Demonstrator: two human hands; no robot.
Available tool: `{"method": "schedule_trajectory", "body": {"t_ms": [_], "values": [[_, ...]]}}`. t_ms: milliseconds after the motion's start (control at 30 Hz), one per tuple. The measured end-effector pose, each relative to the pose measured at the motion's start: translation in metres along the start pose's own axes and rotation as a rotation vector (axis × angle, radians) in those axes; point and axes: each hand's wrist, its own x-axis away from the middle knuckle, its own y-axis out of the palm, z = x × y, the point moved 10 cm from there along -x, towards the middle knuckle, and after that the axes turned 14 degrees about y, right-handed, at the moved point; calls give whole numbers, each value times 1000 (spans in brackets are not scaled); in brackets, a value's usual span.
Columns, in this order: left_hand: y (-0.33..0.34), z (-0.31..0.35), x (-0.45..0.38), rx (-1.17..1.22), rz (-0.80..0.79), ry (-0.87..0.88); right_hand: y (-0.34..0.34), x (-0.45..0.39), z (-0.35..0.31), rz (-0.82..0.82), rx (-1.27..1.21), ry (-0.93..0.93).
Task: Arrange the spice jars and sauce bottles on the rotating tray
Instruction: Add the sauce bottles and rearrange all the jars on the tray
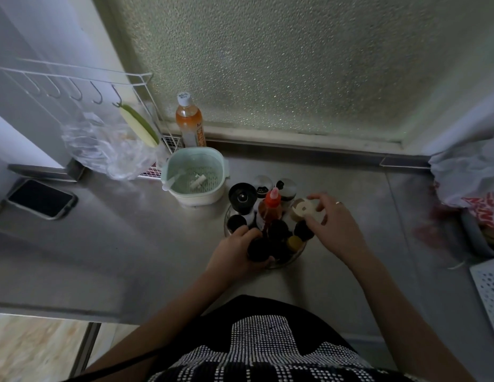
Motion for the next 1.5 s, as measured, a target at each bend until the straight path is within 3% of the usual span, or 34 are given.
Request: {"method": "schedule_trajectory", "body": {"t_ms": [233,333,467,667,867,1100,1367,1500], "values": [[12,-3,-13,9,-42,-92,37,-34,11,-179,118,251],[16,-1,-14,-59,-77,-80,46,-41,11,-184,140,268],[10,-1,-13,-118,-40,-78,32,-40,5,-79,174,243],[-27,28,-16,-28,205,37,-38,-1,-25,136,61,120],[-17,34,-41,42,122,15,-20,24,-52,-6,-122,40],[-12,8,-27,-34,76,-63,-76,7,-25,301,-236,78],[-1,9,-23,-111,20,-9,14,-38,-1,-88,71,173],[6,20,-19,-153,5,67,38,-39,3,-129,75,146]]}}
